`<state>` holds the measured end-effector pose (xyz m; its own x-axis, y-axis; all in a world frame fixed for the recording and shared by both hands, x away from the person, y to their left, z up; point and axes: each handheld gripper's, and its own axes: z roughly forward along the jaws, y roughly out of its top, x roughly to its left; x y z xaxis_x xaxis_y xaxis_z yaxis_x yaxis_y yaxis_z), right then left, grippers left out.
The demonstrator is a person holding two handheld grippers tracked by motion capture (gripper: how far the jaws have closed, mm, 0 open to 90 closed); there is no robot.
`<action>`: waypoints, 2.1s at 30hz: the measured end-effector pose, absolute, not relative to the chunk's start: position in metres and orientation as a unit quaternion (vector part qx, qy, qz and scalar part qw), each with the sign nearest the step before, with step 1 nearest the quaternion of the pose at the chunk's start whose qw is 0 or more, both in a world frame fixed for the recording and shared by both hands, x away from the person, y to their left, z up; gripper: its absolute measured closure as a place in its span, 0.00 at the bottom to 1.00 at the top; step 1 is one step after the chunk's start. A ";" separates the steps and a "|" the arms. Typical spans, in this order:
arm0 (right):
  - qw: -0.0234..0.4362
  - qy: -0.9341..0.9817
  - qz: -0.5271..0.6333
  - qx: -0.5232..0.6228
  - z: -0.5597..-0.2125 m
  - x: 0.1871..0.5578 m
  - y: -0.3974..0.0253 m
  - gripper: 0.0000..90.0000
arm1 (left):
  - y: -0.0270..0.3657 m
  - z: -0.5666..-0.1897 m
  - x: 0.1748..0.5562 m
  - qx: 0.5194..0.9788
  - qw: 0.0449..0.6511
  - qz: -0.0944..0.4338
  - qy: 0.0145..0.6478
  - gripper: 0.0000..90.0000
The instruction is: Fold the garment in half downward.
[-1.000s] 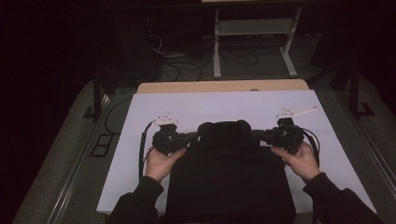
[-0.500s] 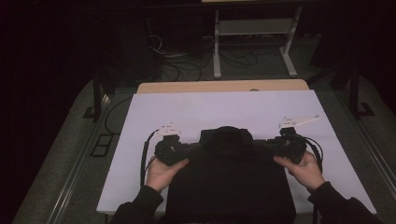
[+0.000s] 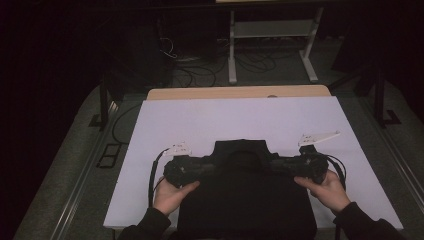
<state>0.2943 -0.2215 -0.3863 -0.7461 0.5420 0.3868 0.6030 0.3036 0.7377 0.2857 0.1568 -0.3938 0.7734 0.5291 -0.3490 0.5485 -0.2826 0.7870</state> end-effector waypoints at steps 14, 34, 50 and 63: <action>0.072 -0.817 -0.458 -0.344 -0.399 0.279 -0.220 0.94 | 0.154 -0.403 0.270 0.819 0.476 -0.036 0.319 0.96; 0.123 -0.833 -0.428 -0.328 -0.412 0.260 -0.214 0.93 | 0.154 -0.413 0.255 0.829 0.460 -0.084 0.306 0.96; 0.149 -0.846 -0.401 -0.318 -0.422 0.247 -0.211 0.92 | 0.152 -0.419 0.245 0.843 0.437 -0.110 0.293 0.96; 0.154 -0.846 -0.381 -0.339 -0.425 0.242 -0.210 0.66 | 0.154 -0.421 0.243 0.847 0.428 -0.109 0.296 0.87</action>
